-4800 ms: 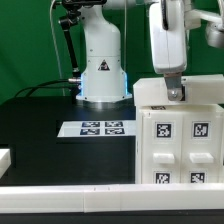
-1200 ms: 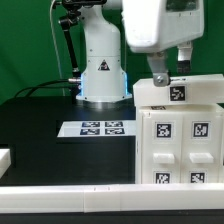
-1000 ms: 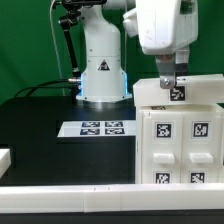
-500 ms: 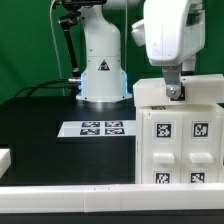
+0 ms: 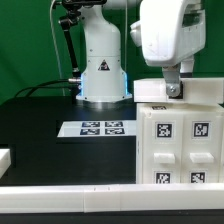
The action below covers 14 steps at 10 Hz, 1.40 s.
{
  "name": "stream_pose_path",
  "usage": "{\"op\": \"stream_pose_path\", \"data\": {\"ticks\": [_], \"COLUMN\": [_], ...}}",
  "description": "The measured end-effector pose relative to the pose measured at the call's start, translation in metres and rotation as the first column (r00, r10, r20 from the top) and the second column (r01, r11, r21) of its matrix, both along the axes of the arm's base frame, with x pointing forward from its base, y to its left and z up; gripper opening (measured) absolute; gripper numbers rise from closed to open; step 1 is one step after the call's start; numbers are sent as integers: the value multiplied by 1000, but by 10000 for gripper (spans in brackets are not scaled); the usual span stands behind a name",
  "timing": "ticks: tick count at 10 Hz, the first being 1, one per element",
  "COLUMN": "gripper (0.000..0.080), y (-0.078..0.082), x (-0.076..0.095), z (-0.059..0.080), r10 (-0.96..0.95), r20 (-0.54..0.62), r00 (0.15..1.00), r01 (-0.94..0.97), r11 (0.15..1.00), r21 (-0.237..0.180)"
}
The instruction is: Assemble cabinet
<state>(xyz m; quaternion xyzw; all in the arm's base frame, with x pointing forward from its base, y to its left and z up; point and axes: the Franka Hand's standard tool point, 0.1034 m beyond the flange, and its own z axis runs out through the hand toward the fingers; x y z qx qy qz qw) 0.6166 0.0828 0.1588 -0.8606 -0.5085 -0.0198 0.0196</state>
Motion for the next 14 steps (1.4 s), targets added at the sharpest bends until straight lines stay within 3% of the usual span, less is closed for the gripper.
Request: {"op": "stream_pose_path", "data": {"ticks": [2,4,6,10,14], "gripper": [557,557,558,560,560], "y": [0,-1,-4,-3,-2], "x": [0,0,0,1,1], "z": [0,0,-1,-1,-1], "r10": [-48,-219,-432,-735,-898], "r20": [-3,-13,-27,-51,-67], "r00": [999,976,901,677,436], "r01": [48,219,432,736,900], "r11": [999,976,902,677,437], "r21": [1,3,11,7,-6]}}
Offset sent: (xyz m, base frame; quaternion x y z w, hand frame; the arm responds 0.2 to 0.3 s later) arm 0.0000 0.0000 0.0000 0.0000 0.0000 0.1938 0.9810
